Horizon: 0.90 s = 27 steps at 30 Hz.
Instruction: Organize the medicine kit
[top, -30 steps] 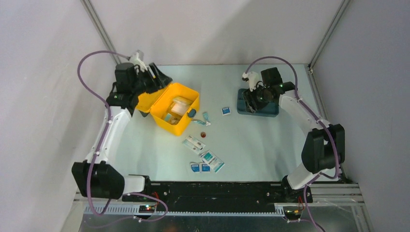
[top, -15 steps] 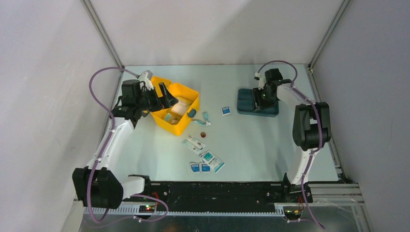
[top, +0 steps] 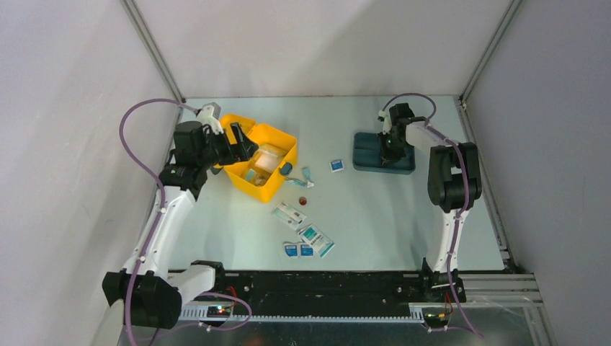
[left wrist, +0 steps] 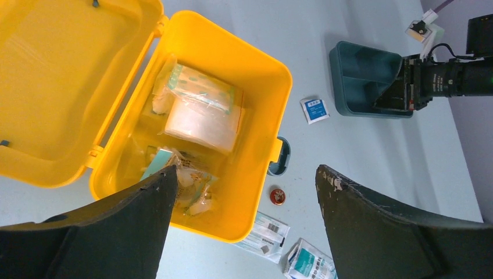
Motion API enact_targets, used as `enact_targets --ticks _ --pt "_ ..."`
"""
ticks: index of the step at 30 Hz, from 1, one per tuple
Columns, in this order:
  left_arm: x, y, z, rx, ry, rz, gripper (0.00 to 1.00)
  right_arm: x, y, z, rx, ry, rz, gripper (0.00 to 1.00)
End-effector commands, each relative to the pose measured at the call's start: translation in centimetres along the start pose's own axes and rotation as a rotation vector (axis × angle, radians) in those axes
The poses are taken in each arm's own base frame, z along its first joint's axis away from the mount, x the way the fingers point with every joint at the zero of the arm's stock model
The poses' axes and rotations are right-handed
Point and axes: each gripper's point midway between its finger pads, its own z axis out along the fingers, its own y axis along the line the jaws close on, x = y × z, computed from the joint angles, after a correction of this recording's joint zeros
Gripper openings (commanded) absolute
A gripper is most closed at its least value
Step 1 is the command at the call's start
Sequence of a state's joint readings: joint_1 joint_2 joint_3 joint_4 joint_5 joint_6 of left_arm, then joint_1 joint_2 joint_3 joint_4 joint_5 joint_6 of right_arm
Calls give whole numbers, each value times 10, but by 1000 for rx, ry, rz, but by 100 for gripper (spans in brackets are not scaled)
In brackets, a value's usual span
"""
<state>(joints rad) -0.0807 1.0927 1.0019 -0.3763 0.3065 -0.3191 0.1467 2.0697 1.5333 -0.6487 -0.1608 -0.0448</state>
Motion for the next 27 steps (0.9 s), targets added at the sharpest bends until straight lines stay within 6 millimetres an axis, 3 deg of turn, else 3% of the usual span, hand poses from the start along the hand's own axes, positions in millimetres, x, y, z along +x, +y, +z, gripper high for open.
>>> enact_targets --ticks 1,3,7,11,14,17,20,21,24,25,26,27 --pt "-14 22 -7 -87 -73 19 91 -9 -6 -8 24 -23 19 9" --pt "-9 37 -8 -142 -79 -67 91 -7 -8 -10 17 -22 24 0" --pt "13 84 -15 -272 -73 -313 88 3 -10 -15 0 -16 34 0" --pt "33 113 -22 -327 -70 -499 88 -6 -1 -47 -29 -105 22 0" --pt "39 127 -25 -361 -66 -517 90 -16 12 -72 -73 -170 6 0" --pt "46 138 -26 -386 -60 -543 90 -34 42 -112 -138 -278 -62 0" --pt "45 140 -24 -379 -63 -557 91 -42 90 -140 -192 -339 -204 0" --pt "42 140 -24 -374 -73 -559 90 -47 114 -152 -216 -365 -277 0" --pt "29 139 -28 -364 -104 -535 90 -43 164 -169 -263 -354 -427 0" --pt "22 139 -31 -359 -122 -520 90 -44 192 -175 -288 -366 -505 0" --pt "16 138 -33 -356 -136 -509 91 -41 201 -176 -287 -356 -538 0" --pt "12 139 -36 -357 -152 -501 91 -40 227 -179 -310 -367 -612 0"
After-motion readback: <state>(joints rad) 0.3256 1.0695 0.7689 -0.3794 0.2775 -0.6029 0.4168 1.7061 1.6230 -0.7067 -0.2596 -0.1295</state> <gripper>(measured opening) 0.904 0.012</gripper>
